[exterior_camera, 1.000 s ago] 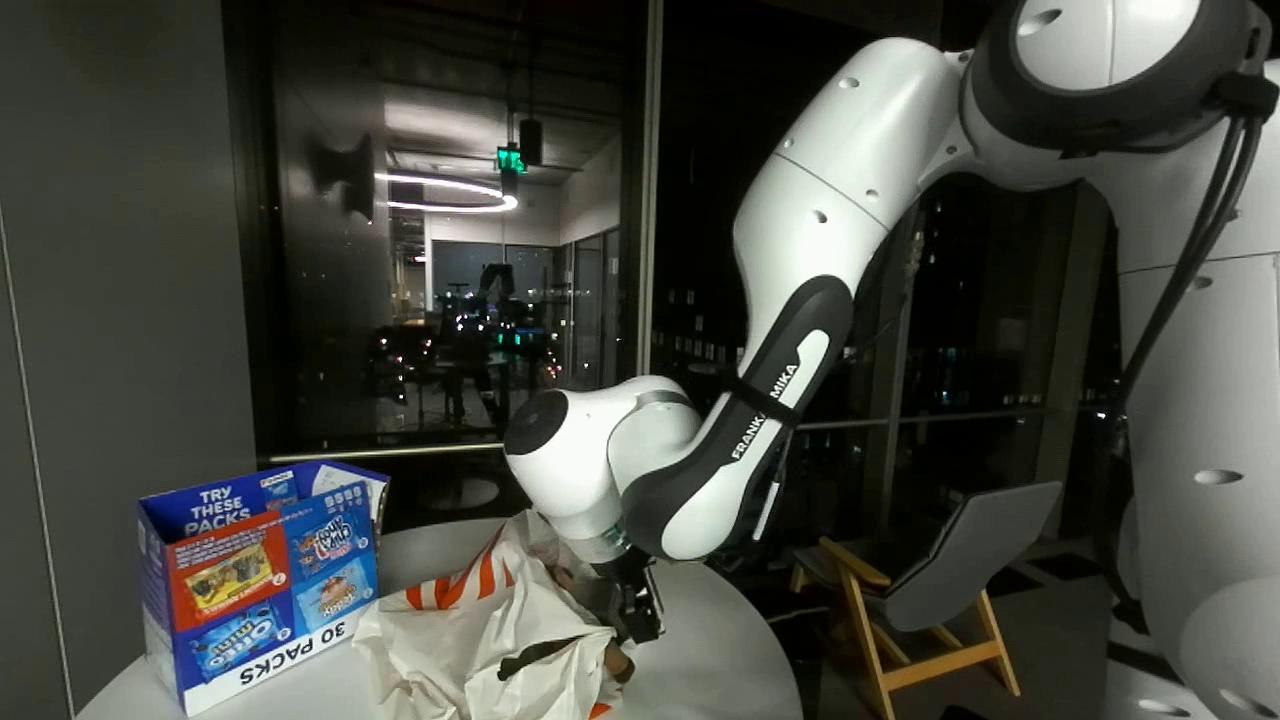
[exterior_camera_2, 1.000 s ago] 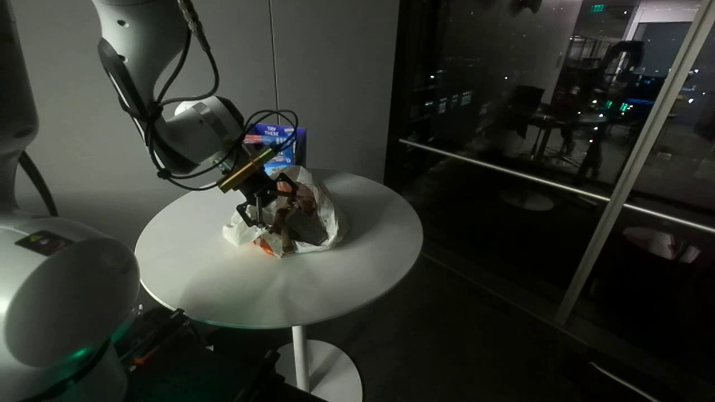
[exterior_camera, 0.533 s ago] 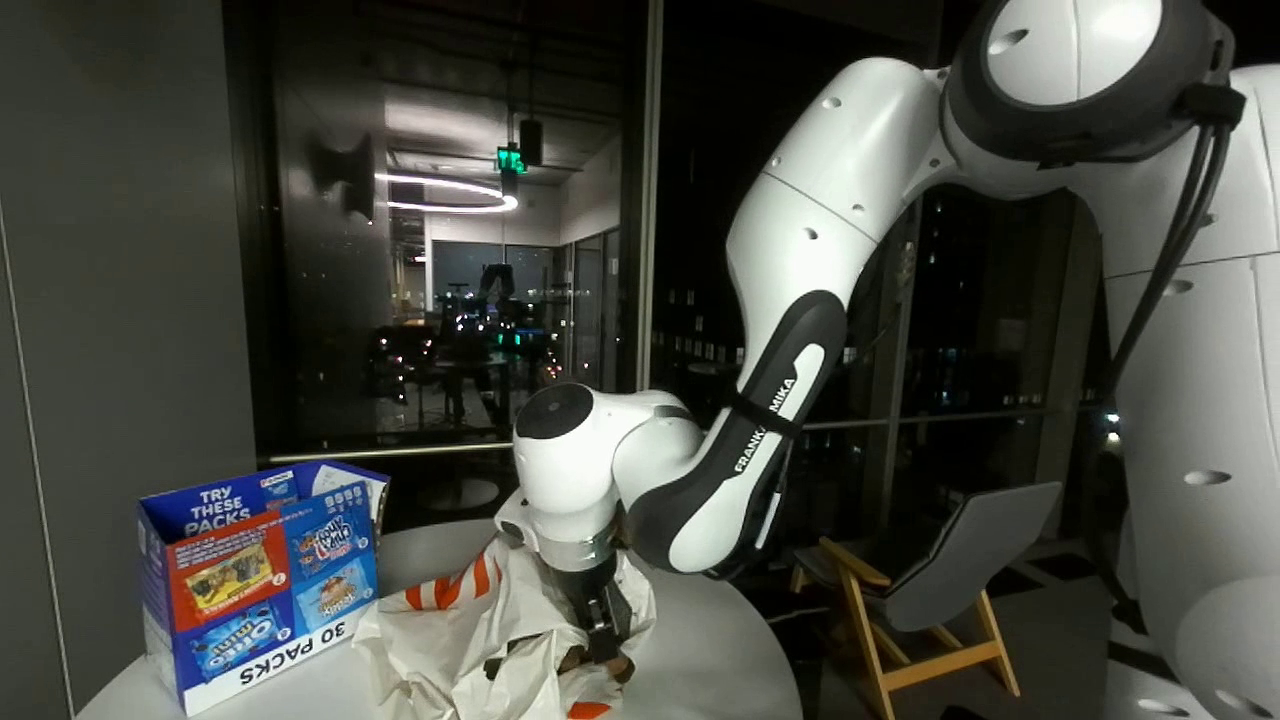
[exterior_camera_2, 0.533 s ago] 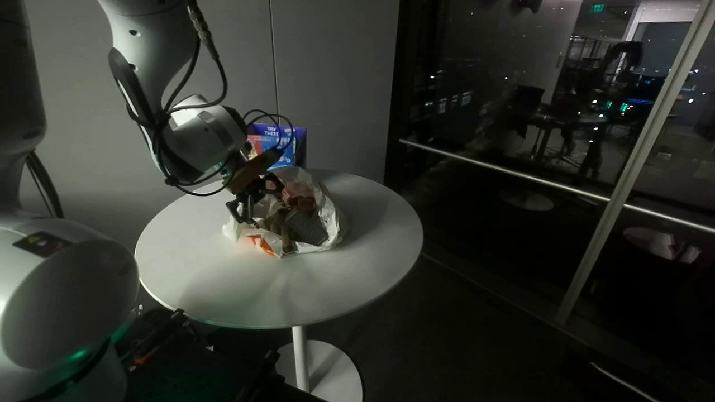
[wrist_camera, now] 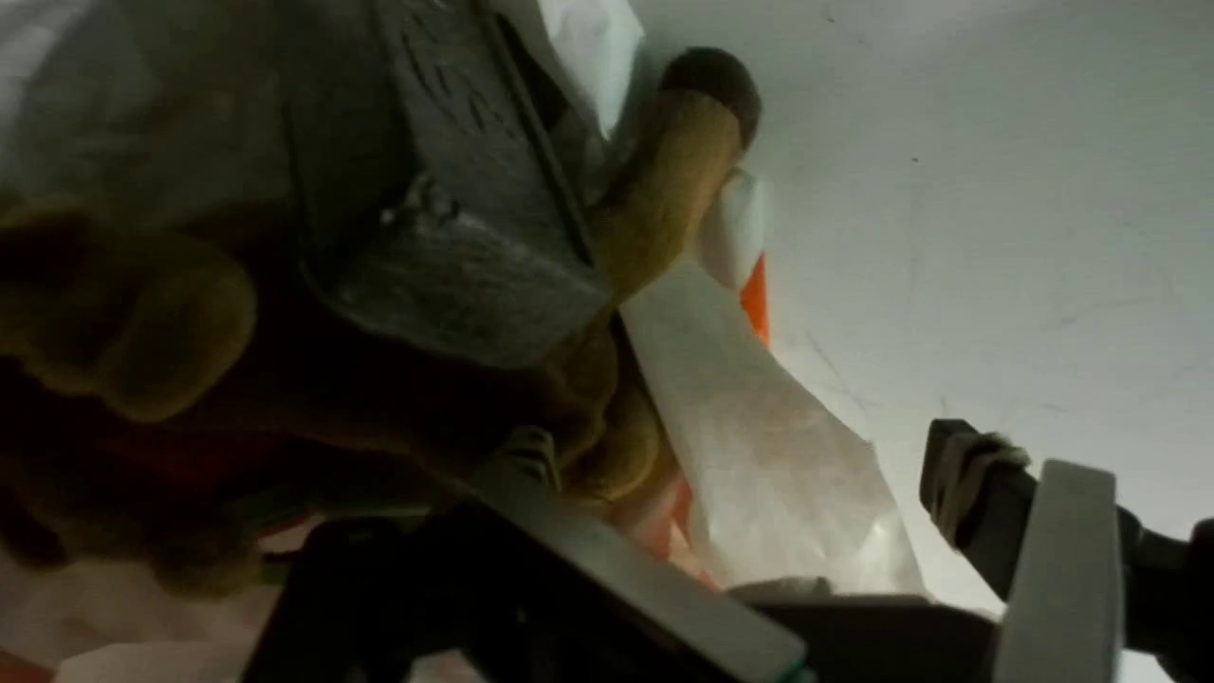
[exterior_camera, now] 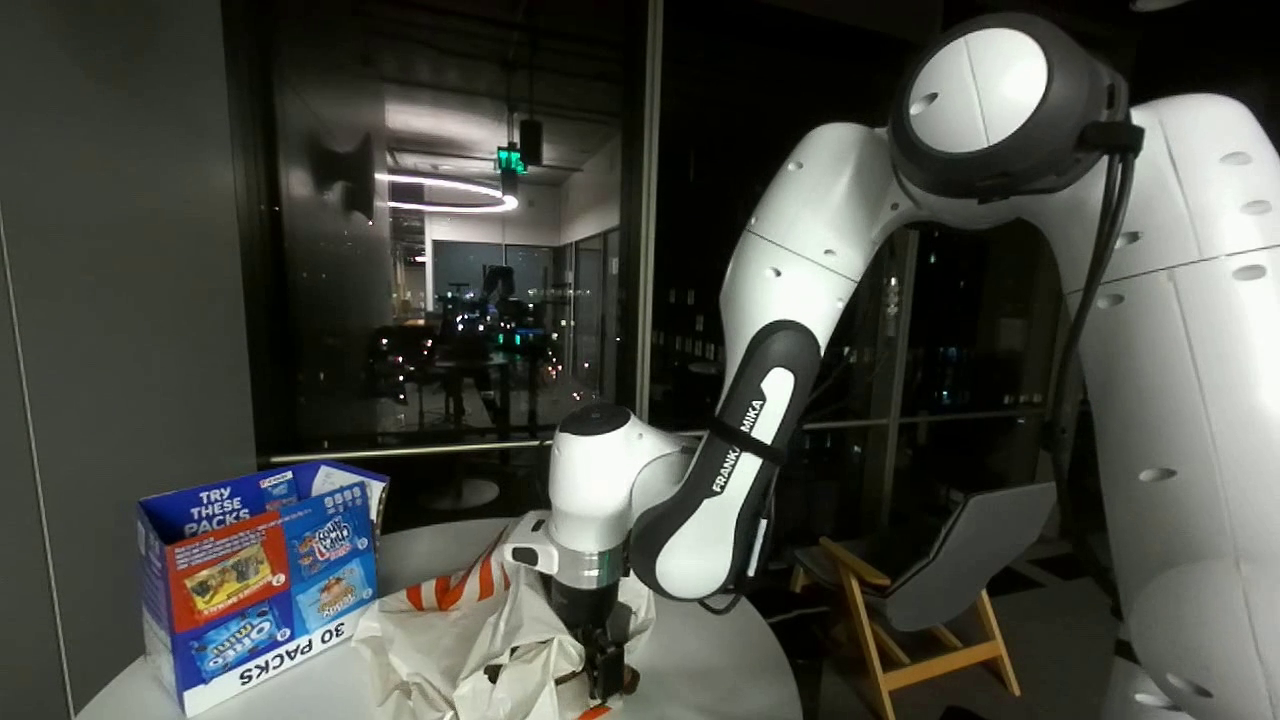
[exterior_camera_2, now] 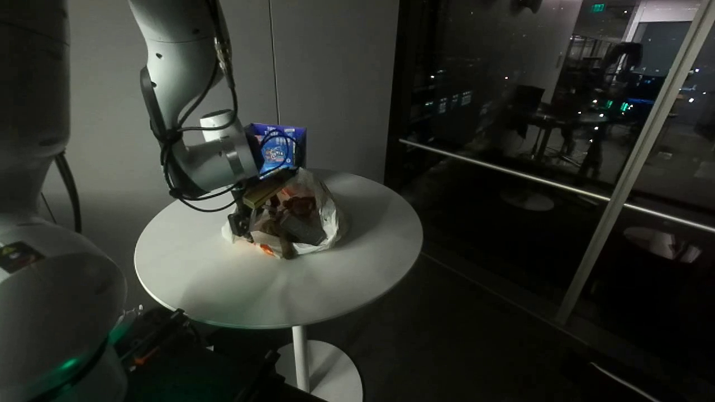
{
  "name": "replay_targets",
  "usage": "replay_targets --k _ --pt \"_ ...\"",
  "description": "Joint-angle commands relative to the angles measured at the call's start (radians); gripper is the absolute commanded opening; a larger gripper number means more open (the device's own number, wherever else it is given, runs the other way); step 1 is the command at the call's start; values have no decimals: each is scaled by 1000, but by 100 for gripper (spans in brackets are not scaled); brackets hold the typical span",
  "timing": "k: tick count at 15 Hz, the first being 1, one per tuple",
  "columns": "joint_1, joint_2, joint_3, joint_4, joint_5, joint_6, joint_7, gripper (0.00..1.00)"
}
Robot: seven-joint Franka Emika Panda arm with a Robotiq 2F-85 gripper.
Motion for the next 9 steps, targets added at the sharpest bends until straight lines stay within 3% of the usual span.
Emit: replay_targets --k 1,2,3,6,9 --pt "-76 -20 130 -20 202 -83 -212 100" --pt "-78 -38 149 -26 229 -111 -232 100" --pt "-8 -67 101 -35 266 -126 -252 100" --pt "56 -125 67 -50 251 -159 -233 100" --pt "80 -116 35 -32 271 -195 -243 100"
